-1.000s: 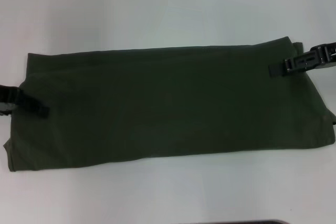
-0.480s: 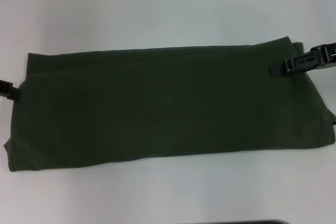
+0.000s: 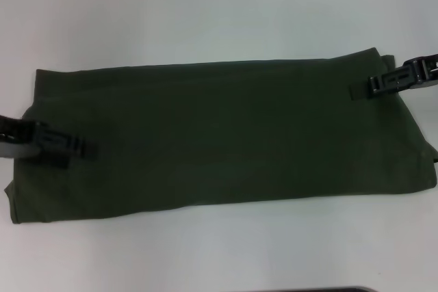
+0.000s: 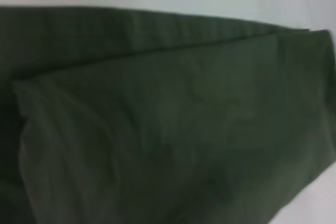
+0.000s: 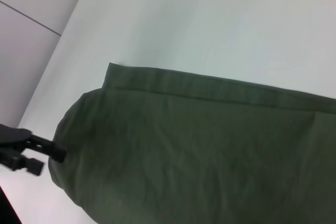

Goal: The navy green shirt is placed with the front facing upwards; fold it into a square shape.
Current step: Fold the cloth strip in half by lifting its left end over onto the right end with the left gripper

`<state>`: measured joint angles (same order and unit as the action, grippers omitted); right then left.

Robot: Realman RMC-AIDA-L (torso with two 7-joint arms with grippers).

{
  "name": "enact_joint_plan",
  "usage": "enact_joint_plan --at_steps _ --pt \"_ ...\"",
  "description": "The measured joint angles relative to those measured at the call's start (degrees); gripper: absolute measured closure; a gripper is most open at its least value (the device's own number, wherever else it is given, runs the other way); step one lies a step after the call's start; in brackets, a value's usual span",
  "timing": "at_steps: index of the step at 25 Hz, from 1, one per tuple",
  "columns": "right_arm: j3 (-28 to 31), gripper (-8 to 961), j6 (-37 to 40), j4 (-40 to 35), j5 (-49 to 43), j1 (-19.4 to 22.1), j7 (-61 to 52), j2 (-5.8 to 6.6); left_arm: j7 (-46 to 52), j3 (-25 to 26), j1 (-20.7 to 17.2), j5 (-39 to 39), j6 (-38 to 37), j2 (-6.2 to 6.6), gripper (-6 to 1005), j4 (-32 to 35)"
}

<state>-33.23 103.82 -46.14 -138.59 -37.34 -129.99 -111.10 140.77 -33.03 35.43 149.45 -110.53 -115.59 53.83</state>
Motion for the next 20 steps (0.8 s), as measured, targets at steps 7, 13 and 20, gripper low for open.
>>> enact_joint_plan --at_steps 7,13,20 --pt "0.0 237 0.0 0.2 0.0 0.1 0.0 -0.06 1.3 -1.3 -0.2 2.1 7.0 0.37 145 -2.8" --pt "0.0 236 0.0 0.8 0.0 0.0 0.0 0.01 1.8 -1.4 0.1 5.1 9.2 0.99 147 -3.5" --pt "0.0 235 0.0 0.8 0.0 -0.1 -0.1 0.0 2.8 -1.2 -0.5 5.1 9.5 2.65 149 -3.2"
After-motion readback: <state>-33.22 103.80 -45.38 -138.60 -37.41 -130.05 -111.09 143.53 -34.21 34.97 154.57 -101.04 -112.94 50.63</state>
